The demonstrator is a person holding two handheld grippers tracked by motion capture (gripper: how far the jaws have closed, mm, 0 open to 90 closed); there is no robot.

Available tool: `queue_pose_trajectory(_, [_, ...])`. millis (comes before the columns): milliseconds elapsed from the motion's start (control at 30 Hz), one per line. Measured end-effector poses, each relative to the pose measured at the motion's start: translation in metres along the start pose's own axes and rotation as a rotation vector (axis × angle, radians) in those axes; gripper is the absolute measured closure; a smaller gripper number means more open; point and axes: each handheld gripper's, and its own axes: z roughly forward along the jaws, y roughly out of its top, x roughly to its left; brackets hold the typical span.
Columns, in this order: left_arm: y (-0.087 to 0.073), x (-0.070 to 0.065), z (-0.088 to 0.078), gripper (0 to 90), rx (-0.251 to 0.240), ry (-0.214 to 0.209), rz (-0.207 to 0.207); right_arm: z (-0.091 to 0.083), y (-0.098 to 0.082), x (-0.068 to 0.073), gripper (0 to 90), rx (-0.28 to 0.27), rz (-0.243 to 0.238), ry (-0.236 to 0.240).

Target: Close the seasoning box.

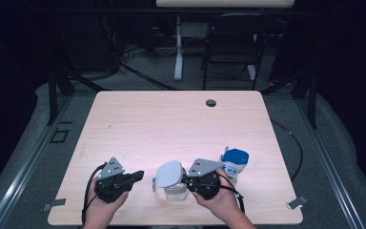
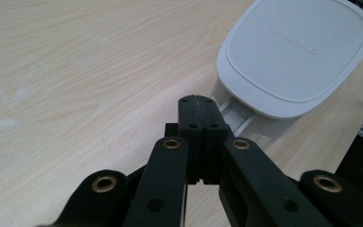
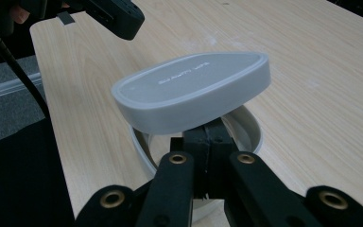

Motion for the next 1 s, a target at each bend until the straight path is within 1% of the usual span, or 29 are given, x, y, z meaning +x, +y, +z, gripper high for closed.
queue_pose_trajectory(100, [-0.001, 0.001, 0.000, 90.0, -0.001, 0.000, -0.008, 0.000, 0.003, -0.002, 90.0, -0.003, 0.011, 0.004])
queue_pose_trajectory(167, [-0.002, 0.001, 0.000, 90.0, 0.004, 0.002, -0.004, 0.001, 0.005, -0.005, 90.0, -0.006, 0.025, 0.013])
queue_pose_trajectory(267, [-0.002, 0.001, 0.000, 90.0, 0.005, 0.004, -0.001, 0.002, 0.007, -0.006, 90.0, 0.000, 0.026, 0.013])
queue_pose_trajectory(367, [-0.003, 0.003, -0.001, 90.0, 0.005, 0.008, -0.005, 0.001, 0.011, -0.006, 90.0, 0.010, 0.019, 0.011])
queue_pose_trajectory(433, [-0.003, 0.002, 0.000, 90.0, 0.003, 0.012, -0.007, 0.001, 0.012, -0.006, 90.0, 0.031, 0.006, 0.008])
queue_pose_trajectory(500, [-0.003, 0.002, 0.000, 90.0, 0.004, 0.014, -0.002, 0.001, 0.013, -0.005, 90.0, 0.045, 0.003, 0.009])
queue_pose_trajectory(533, [-0.003, 0.001, 0.000, 90.0, 0.006, 0.014, 0.003, 0.001, 0.014, -0.005, 90.0, 0.046, 0.004, 0.006])
queue_pose_trajectory(633, [-0.003, 0.001, 0.001, 90.0, 0.004, 0.013, -0.002, 0.001, 0.015, -0.006, 90.0, 0.041, 0.011, 0.012])
queue_pose_trajectory(800, [-0.004, 0.002, 0.002, 90.0, 0.014, 0.014, 0.005, 0.000, 0.017, -0.006, 90.0, 0.060, 0.004, 0.011])
queue_pose_trajectory(933, [-0.005, 0.001, 0.004, 90.0, 0.018, 0.013, 0.005, 0.000, 0.020, -0.005, 90.0, 0.064, 0.010, 0.009])
queue_pose_trajectory(1000, [-0.005, 0.001, 0.004, 90.0, 0.019, 0.013, 0.009, 0.000, 0.021, -0.005, 90.0, 0.068, 0.003, 0.012])
